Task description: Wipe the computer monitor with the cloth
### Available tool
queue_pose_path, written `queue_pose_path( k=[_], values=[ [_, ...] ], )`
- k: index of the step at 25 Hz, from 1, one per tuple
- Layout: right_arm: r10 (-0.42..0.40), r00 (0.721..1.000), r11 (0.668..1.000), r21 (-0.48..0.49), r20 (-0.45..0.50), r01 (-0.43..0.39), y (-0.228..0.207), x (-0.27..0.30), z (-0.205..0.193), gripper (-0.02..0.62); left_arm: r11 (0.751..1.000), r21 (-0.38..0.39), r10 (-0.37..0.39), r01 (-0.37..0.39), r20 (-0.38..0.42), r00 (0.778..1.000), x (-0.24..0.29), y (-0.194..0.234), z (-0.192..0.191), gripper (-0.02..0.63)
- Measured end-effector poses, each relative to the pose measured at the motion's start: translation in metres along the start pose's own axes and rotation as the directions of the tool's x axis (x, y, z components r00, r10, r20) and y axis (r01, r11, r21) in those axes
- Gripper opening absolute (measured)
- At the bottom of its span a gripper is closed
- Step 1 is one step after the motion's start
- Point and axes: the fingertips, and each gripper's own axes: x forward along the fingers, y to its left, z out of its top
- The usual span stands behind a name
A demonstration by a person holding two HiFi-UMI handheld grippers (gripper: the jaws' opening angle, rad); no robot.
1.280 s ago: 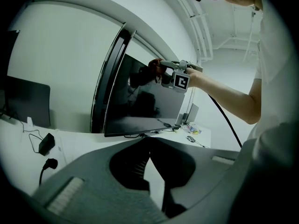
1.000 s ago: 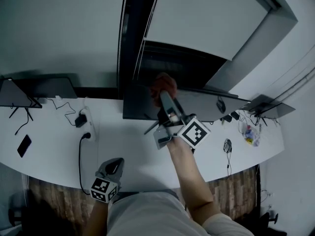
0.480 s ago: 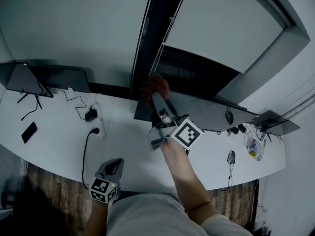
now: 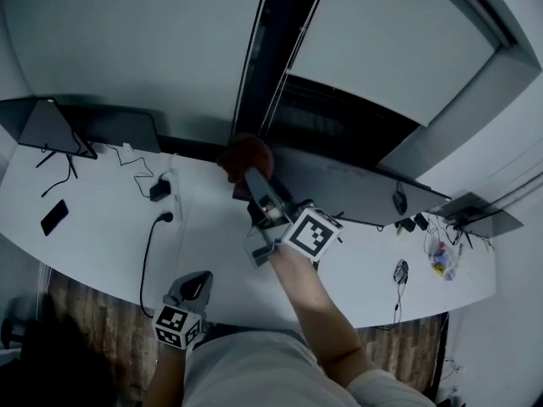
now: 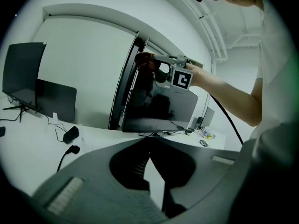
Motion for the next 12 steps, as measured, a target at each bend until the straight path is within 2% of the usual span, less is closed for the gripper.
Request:
queue_pose_path(
  k=[3, 7, 12],
  values=[
    [0.000, 0.999, 1.000, 0.006, -0.045, 0.000, -0.004, -0.013, -0.012, 0.126, 1.000, 0.002, -0.009, 0.009, 0.003, 1.000, 0.005, -0.012, 0.003, 0.009],
    [0.012, 0.998, 0.999, 0.032, -0.055, -0.011, -0.009, -0.041, -0.021, 0.126, 0.999, 0.015, -0.030, 0.030, -0.010, 1.000, 0.016, -0.029, 0.003, 0.009],
    [-0.045, 0.995, 0.999, 0.016, -0.089, 0.047, -0.026, -0.087, -0.025, 0.126, 0.998, 0.033, -0.051, 0.052, -0.023, 0.998, 0.035, -0.051, 0.007, 0.009]
  ],
)
